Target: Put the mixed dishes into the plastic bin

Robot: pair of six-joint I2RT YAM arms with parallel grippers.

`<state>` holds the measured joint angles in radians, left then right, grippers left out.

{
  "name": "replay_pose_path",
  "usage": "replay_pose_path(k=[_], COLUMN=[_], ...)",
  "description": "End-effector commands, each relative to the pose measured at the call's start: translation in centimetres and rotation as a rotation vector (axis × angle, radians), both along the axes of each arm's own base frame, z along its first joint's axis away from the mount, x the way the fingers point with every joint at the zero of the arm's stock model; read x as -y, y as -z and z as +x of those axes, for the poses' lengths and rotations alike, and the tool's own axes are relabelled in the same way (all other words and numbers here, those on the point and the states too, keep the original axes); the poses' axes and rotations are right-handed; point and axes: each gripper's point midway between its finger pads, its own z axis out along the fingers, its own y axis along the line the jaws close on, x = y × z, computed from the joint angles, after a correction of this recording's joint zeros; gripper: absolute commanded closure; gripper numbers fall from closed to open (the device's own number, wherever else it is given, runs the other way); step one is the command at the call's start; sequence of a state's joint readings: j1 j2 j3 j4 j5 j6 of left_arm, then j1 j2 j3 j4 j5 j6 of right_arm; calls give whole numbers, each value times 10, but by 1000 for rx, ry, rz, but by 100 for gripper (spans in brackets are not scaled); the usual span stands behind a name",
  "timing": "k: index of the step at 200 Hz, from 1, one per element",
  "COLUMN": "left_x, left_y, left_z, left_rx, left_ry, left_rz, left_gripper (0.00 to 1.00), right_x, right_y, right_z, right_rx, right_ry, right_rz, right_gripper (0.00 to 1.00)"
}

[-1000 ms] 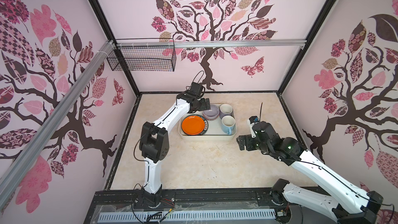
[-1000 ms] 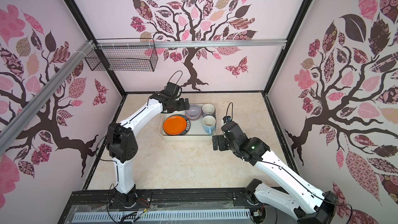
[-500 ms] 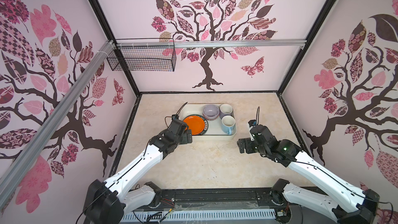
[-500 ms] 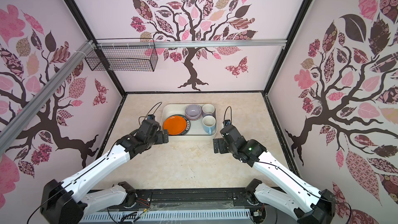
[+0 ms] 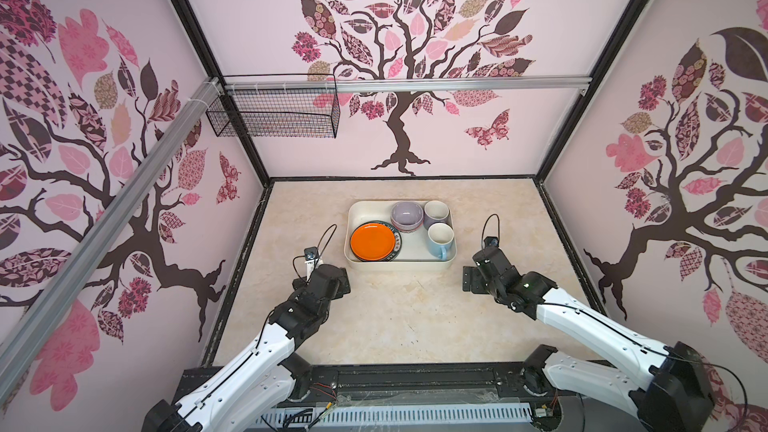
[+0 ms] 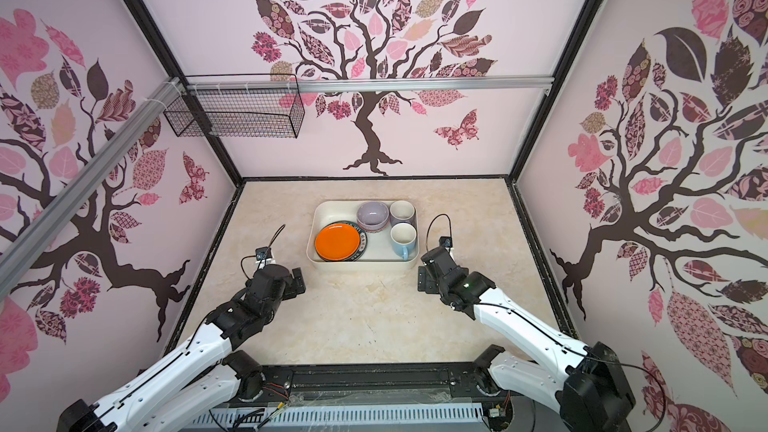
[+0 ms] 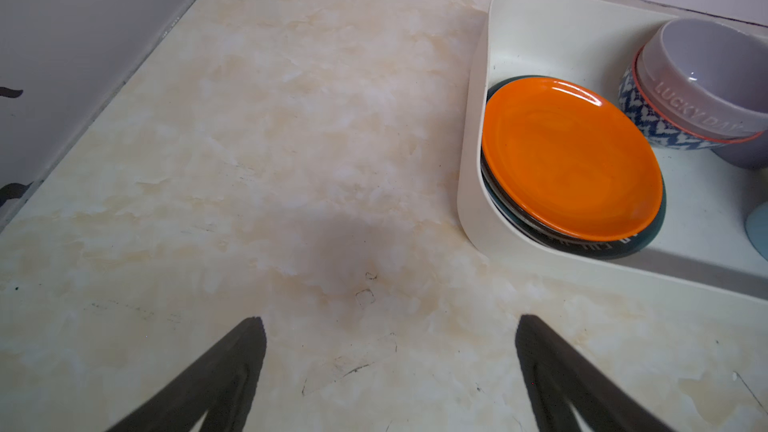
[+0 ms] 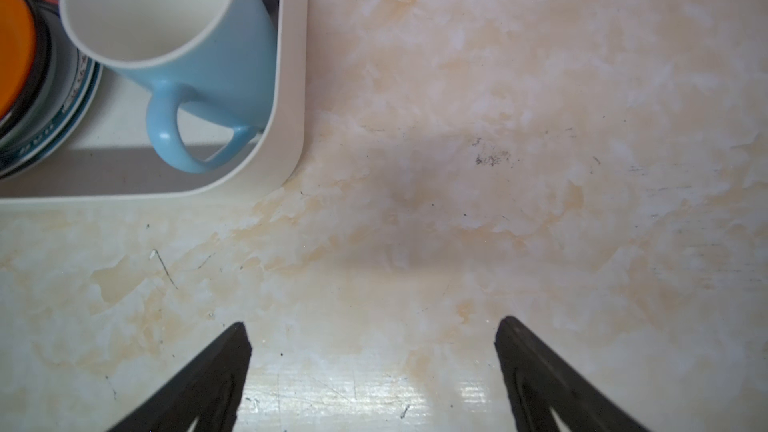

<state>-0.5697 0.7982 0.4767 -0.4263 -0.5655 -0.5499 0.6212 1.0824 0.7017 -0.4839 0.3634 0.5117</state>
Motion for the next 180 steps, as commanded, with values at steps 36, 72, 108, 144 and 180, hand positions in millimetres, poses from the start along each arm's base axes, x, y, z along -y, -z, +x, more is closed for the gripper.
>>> replay_pose_path(k=[36, 72, 108, 144, 180], left_x=[-5, -3, -1, -1, 0], left_y=[9, 11, 17, 25, 30], left_z=[3, 7, 12, 16, 19], left_rx=[15, 12, -8, -43, -67], left_ry=[-18, -6, 1, 0, 0], left_rz=[43, 58, 71, 79, 81], left_gripper=[2, 2, 2, 2, 2], right_x=[-32, -48, -50, -55, -65], right_y=[-30, -15, -8, -2, 6], right_z=[67, 94, 115, 130, 129], right_rx=[62, -3, -23, -46, -94], right_ry=[36, 23, 34, 18, -7], right_rz=[61, 87, 82, 114, 143], right_gripper=[60, 66, 61, 62, 63])
